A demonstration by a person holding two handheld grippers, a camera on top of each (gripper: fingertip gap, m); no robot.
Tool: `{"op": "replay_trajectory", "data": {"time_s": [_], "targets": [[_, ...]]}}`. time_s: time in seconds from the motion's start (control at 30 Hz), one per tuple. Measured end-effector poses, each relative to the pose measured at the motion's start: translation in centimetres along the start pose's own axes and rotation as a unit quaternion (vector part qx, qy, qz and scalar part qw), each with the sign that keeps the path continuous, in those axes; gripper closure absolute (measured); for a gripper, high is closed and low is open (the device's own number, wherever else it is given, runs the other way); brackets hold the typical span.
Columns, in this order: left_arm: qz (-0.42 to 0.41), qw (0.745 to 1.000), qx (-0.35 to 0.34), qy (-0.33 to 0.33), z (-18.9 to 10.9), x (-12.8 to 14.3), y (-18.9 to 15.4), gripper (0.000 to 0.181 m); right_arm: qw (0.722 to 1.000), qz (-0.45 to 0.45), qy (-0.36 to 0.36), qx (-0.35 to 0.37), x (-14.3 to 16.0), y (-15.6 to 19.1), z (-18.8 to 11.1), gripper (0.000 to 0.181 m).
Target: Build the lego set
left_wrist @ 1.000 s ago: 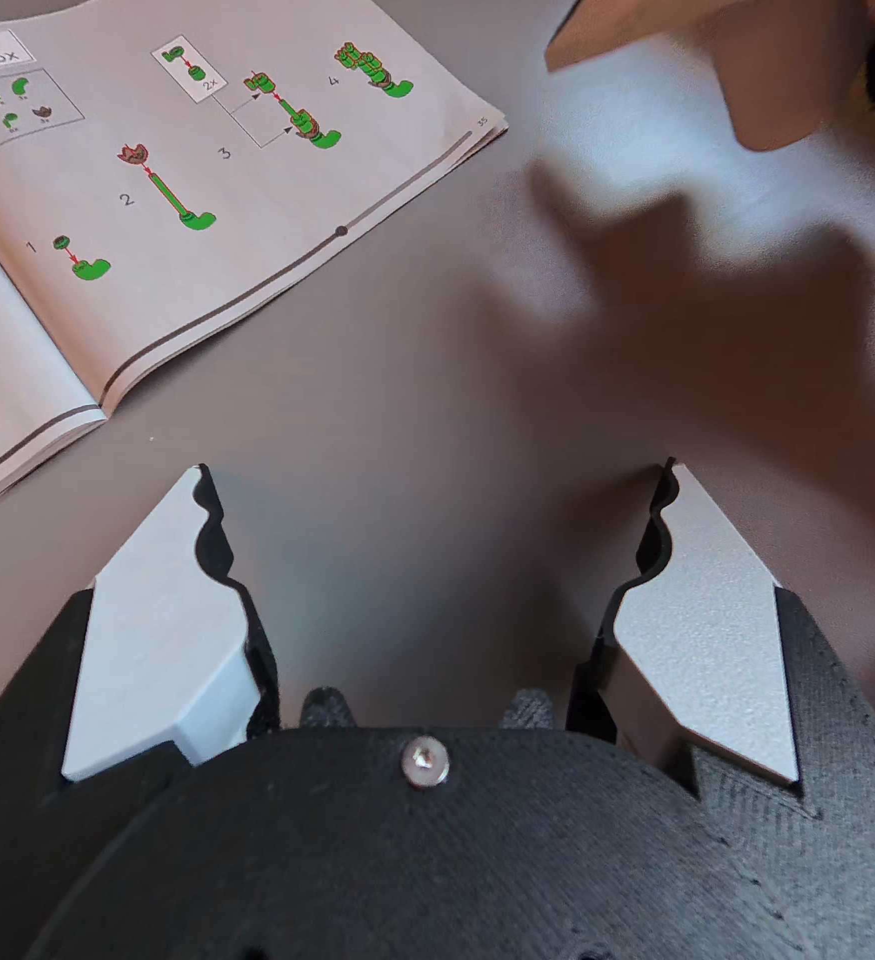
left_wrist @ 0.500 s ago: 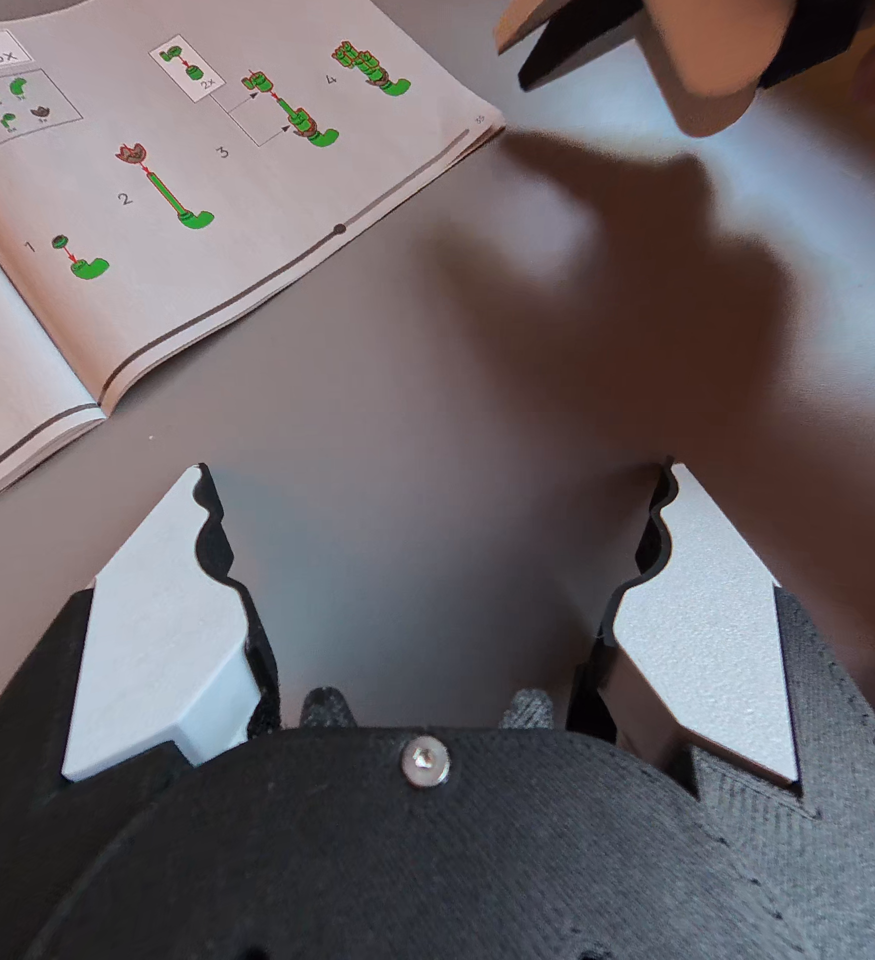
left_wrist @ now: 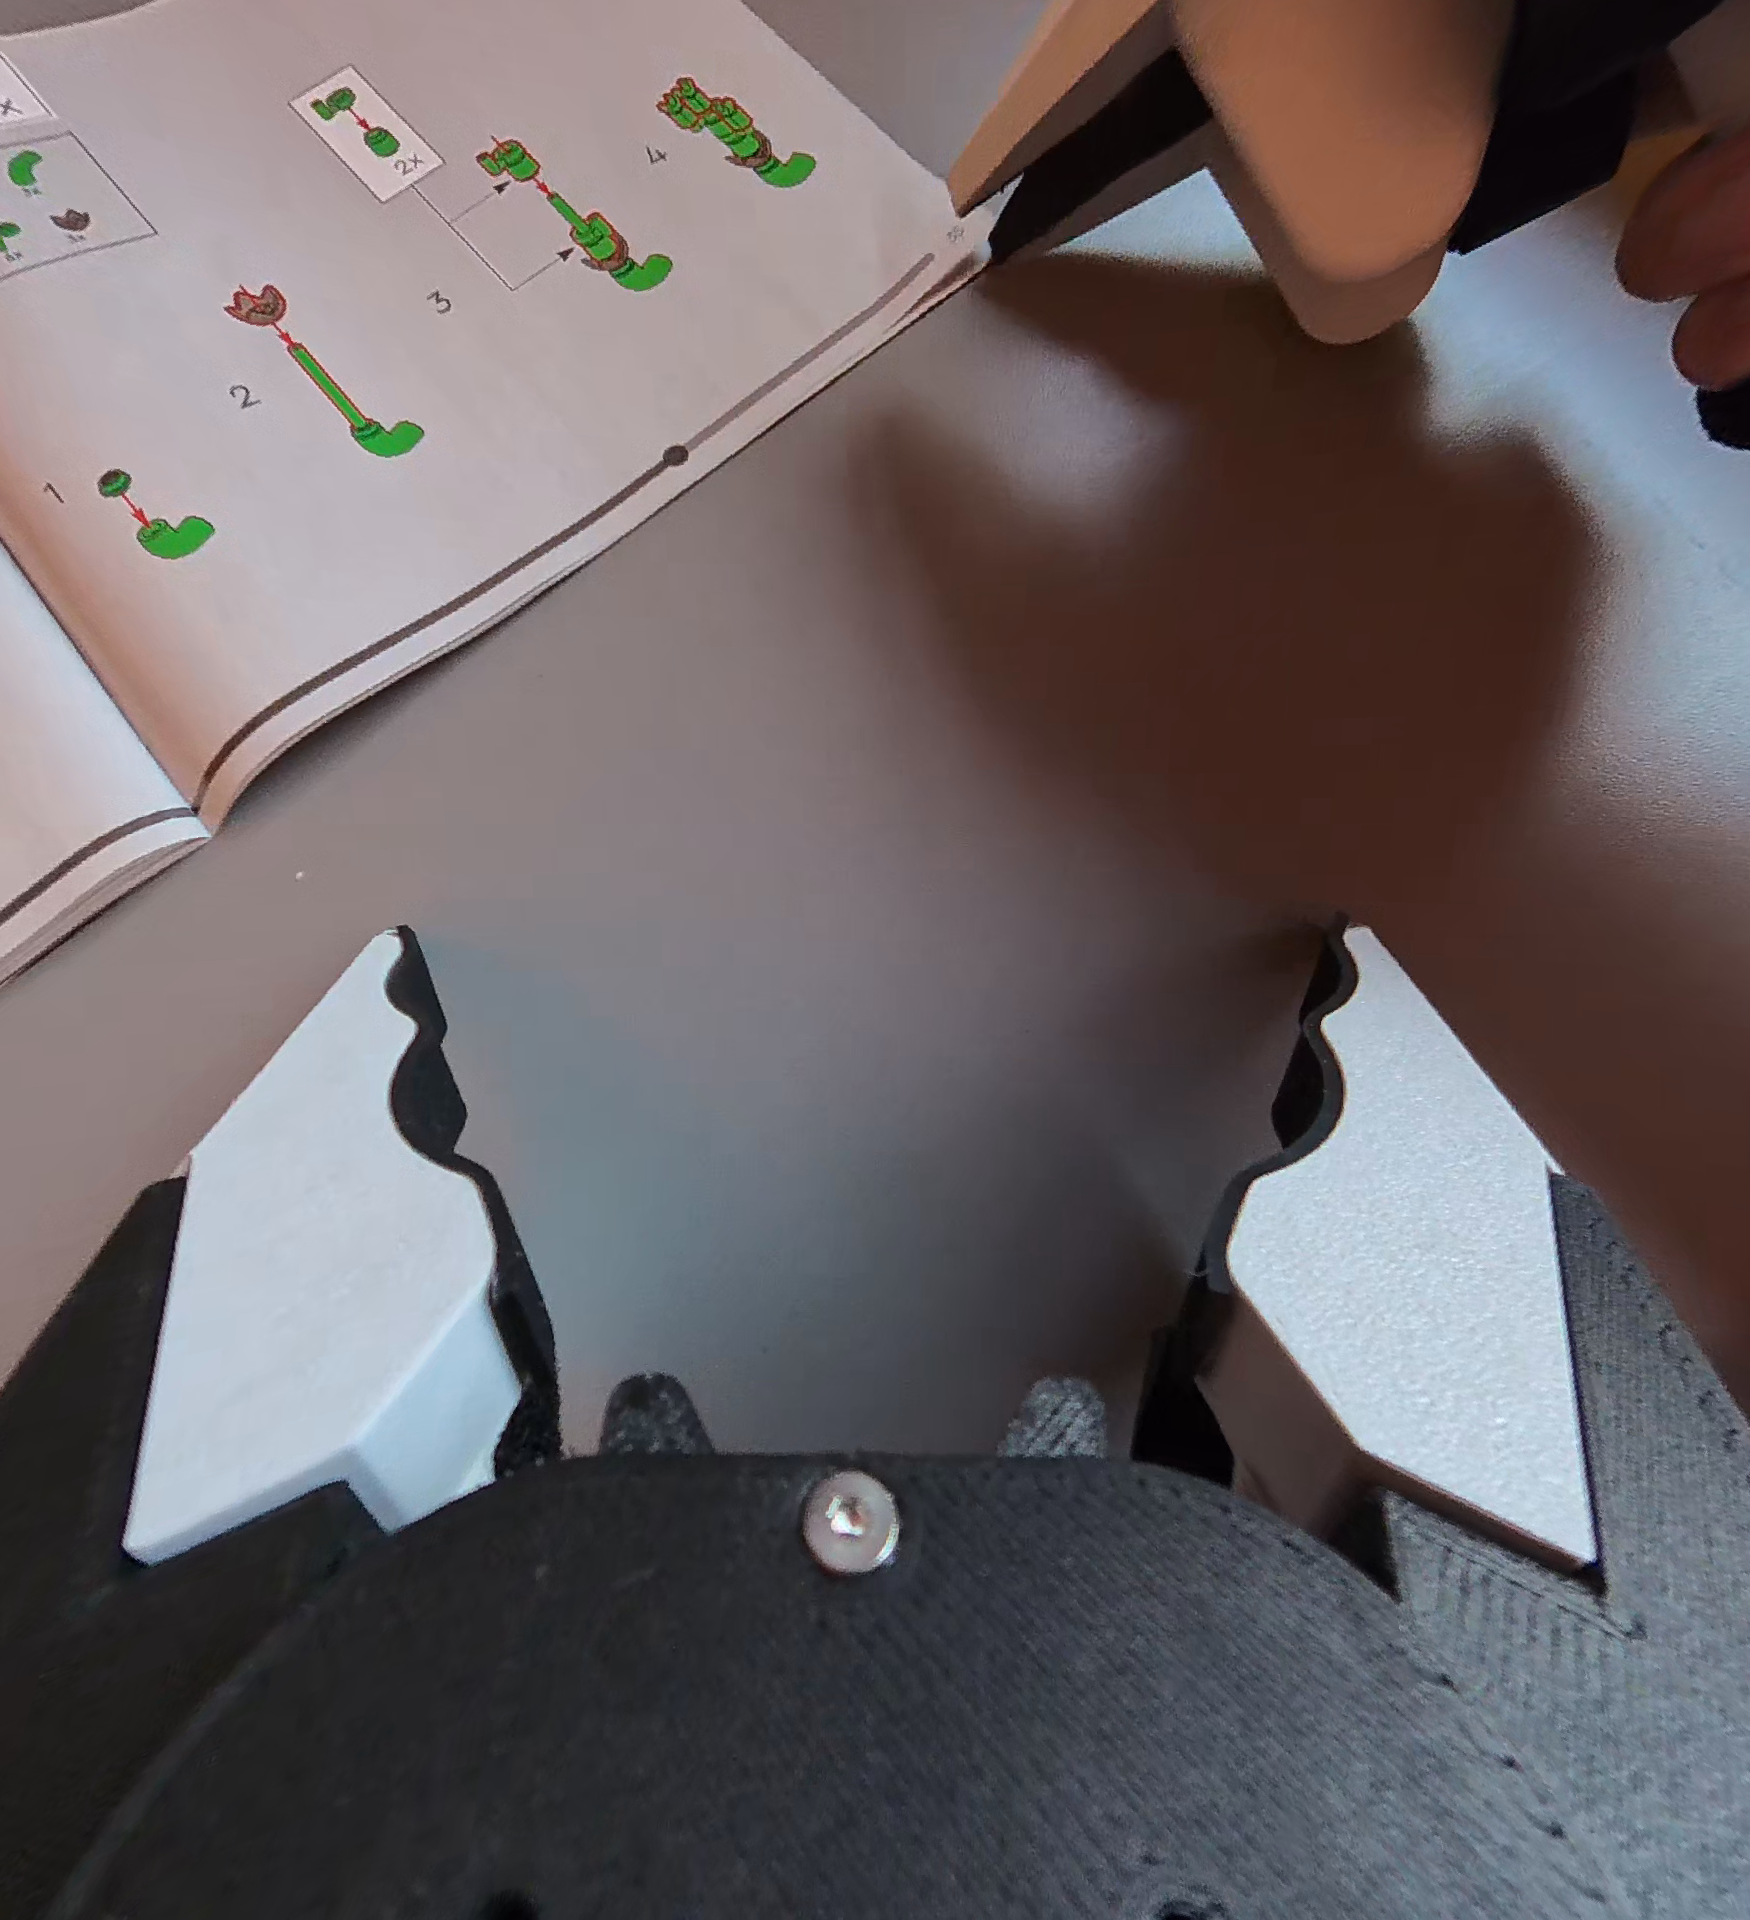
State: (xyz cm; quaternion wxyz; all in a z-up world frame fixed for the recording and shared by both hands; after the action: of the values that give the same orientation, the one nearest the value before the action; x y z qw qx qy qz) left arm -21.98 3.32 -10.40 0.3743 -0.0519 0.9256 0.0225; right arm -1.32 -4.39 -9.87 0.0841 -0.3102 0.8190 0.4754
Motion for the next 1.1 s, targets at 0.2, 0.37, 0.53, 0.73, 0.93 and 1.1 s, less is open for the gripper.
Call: {"op": "replay_trajectory", "data": {"time_s": [0.2,0.37,0.53,0.73,0.93,1.1], "targets": [[0.0,1.0,0.0,0.0,0.03,-0.01,-0.01,0.023,1.0,-0.002,-0.016,0.002,-0.14,0.04,-0.52,0.161],[0.0,1.0,0.0,0.0,0.03,-0.01,-0.01,0.023,1.0,-0.002,-0.011,0.007,-0.13,-0.19,-0.31,0.159],[0.0,1.0,0.0,0.0,0.04,-0.03,-0.02,0.023,1.0,-0.002,-0.016,0.002,-0.25,-0.2,-0.12,0.159],[0.0,1.0,0.0,0.0,0.05,-0.03,-0.02,0.023,1.0,0.001,-0.016,-0.008,-0.26,-0.1,0.15,0.159],[0.0,1.0,0.0,0.0,0.04,-0.03,-0.03,0.023,1.0,0.011,-0.021,-0.019,-0.17,-0.22,0.21,0.161],[0.0,1.0,0.0,0.0,0.04,-0.03,-0.03,0.023,1.0,0.008,-0.015,-0.006,-0.08,-0.47,0.19,0.166]]}}
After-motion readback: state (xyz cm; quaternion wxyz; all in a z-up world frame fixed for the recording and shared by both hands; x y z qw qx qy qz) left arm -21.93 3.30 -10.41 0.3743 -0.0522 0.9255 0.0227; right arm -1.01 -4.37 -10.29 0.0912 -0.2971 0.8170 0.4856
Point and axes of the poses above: each gripper's, where its closed fingertips meet, z out along the fingers, x out of its underside, y = z × x across the jaws, the point moved 10 cm from there along -z, back along the fingers, and after that the axes turned 1 degree about -z, right-handed, at the moved point
